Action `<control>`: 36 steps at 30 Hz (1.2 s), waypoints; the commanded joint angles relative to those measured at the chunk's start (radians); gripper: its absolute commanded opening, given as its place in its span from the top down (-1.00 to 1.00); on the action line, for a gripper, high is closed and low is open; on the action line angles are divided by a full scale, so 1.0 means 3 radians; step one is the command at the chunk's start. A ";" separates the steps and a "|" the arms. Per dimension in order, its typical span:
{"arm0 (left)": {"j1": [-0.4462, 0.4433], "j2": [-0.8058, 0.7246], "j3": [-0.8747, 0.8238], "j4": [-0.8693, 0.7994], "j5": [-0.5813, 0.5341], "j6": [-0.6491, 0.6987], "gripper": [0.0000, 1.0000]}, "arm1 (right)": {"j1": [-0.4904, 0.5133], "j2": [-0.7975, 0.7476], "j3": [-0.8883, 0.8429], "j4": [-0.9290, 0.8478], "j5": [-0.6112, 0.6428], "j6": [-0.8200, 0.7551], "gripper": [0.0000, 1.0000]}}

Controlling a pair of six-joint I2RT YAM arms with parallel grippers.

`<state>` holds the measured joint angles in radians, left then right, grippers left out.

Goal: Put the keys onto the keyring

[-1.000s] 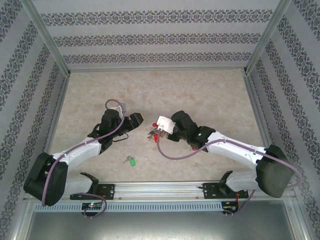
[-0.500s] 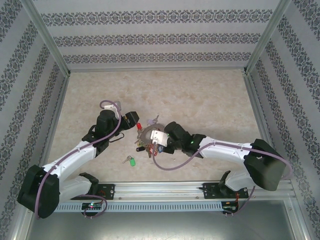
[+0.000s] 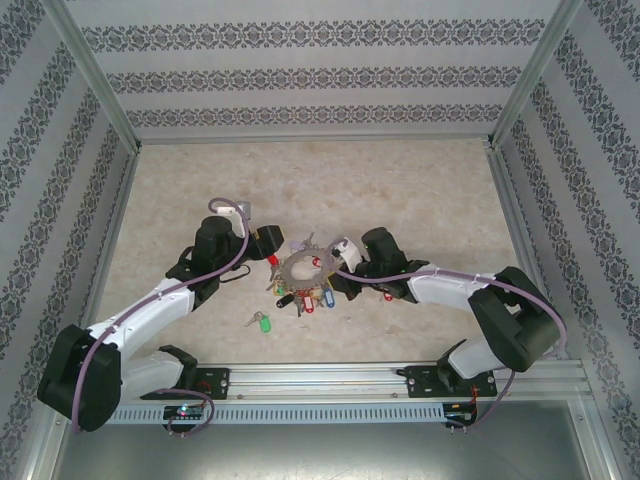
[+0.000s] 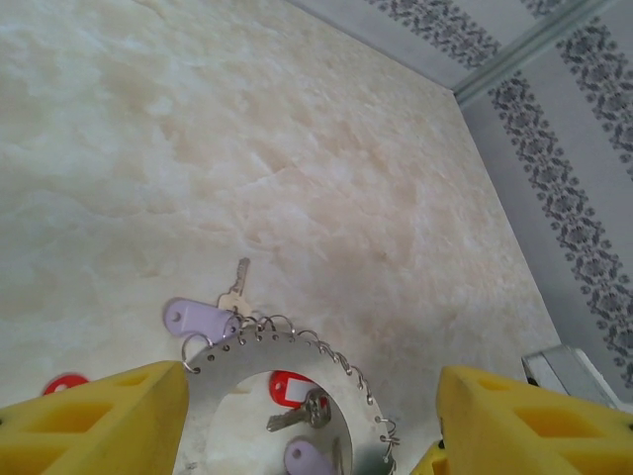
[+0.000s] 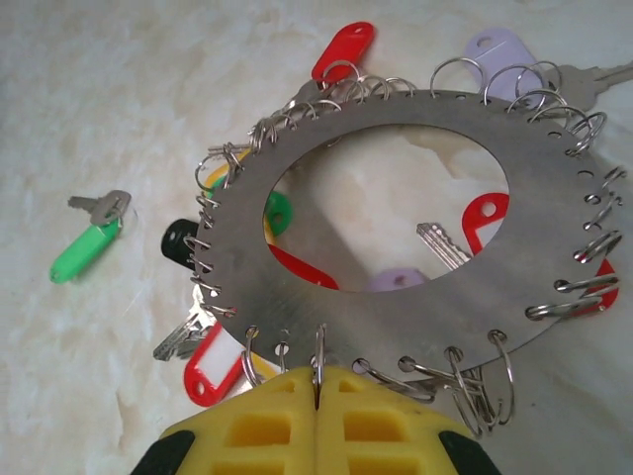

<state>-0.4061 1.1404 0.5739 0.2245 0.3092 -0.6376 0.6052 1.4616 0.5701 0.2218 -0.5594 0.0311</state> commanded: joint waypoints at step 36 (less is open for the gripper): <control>-0.0356 0.1030 0.1324 -0.0774 0.2325 0.3395 0.14 | -0.0499 -0.0376 0.1282 -0.1674 -0.1245 -0.2217 1.00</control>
<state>-0.5030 1.4311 0.9455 0.0364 0.9306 0.3168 0.4595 1.3403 0.9344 -0.3668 -0.8001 -0.6968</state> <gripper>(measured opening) 0.431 0.059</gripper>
